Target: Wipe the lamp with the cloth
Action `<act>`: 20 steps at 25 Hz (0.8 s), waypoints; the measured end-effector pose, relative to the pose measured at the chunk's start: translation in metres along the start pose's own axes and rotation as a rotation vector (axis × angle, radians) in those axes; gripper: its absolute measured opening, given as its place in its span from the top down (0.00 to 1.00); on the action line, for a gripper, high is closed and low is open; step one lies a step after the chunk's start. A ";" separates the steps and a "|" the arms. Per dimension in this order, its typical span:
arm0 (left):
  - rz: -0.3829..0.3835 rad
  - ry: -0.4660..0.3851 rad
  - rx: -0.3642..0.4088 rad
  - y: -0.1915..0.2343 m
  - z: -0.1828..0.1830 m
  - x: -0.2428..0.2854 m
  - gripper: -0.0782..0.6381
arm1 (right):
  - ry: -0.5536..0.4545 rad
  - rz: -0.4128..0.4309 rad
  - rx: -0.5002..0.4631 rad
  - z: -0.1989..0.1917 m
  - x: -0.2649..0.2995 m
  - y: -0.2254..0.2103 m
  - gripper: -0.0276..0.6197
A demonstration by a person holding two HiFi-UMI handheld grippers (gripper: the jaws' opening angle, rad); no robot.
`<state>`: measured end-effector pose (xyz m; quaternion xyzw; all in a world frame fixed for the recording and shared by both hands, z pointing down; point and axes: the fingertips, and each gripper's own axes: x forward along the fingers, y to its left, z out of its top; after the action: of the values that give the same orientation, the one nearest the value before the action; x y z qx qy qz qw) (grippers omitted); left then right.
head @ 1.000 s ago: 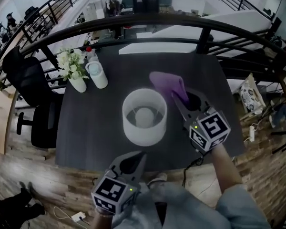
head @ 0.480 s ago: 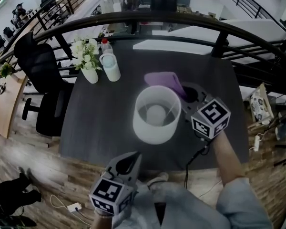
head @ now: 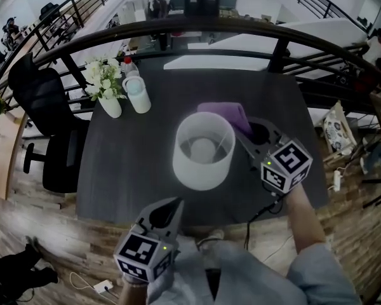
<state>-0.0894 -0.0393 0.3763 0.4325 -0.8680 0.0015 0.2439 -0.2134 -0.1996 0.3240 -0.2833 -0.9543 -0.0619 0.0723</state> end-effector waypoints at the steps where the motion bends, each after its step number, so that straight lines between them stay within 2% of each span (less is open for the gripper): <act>1: -0.007 0.000 0.006 0.001 0.000 0.000 0.89 | -0.003 -0.013 0.007 0.000 -0.005 0.001 0.88; 7: -0.069 0.019 0.019 0.001 0.002 -0.003 0.89 | -0.043 -0.091 0.097 0.004 -0.036 0.011 0.88; 20: -0.189 0.041 0.094 0.013 0.001 -0.014 0.89 | -0.079 -0.285 0.135 0.002 -0.074 0.062 0.88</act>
<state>-0.0922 -0.0208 0.3717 0.5230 -0.8173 0.0279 0.2403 -0.1181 -0.1867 0.3141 -0.1420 -0.9889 0.0040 0.0440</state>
